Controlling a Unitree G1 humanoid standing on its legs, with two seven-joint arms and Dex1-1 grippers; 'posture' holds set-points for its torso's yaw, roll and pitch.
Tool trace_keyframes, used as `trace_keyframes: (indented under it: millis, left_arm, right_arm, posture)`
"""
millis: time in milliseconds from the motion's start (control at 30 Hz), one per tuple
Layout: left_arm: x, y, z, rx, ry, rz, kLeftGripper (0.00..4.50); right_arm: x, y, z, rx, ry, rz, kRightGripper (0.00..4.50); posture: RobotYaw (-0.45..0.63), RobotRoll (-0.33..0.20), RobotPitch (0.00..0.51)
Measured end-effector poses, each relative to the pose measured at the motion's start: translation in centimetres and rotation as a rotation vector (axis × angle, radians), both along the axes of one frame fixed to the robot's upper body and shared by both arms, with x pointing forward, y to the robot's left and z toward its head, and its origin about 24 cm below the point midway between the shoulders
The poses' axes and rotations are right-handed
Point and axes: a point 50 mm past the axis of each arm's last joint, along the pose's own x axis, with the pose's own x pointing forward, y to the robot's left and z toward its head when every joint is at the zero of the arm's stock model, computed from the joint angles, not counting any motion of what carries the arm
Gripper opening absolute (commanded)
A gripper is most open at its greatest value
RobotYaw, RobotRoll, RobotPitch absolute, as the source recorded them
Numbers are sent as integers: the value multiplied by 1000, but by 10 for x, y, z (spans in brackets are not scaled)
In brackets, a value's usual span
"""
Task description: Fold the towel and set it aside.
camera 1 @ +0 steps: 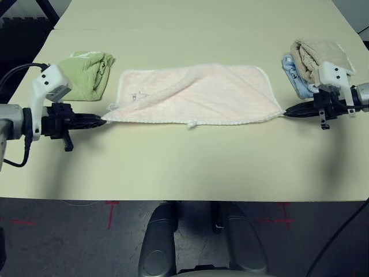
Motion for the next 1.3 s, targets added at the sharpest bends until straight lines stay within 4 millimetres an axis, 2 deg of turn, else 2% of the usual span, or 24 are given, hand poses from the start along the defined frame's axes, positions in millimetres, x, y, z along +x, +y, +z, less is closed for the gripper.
trace_keyframes:
  millis: [367,567,733,900,1067,1300]
  left_arm:
    - [-17,2,-3,16,142,-75,47]
    - [-18,2,2,22,164,-106,47]
    - [-1,5,15,60,38,-85,47]
    - [21,9,15,82,-66,-30,47]
    - [33,9,21,94,-114,-16,47]
    - [59,5,29,91,-241,73,47]
  right_arm:
    - [-7,-2,-13,-31,71,28,0]
    - [-13,-11,-5,-49,87,10,0]
    - [-10,-8,1,-8,66,6,0]
    - [-3,-8,16,175,-11,-58,0]
    - [2,-13,15,263,-69,-186,0]
    - [17,1,3,214,-128,-272,0]
  posture:
    - [-43,0,261]
    - [-45,0,261]
    - [-40,0,263]
    - [-34,0,263]
    - [-36,0,258]
    - [-20,0,256]
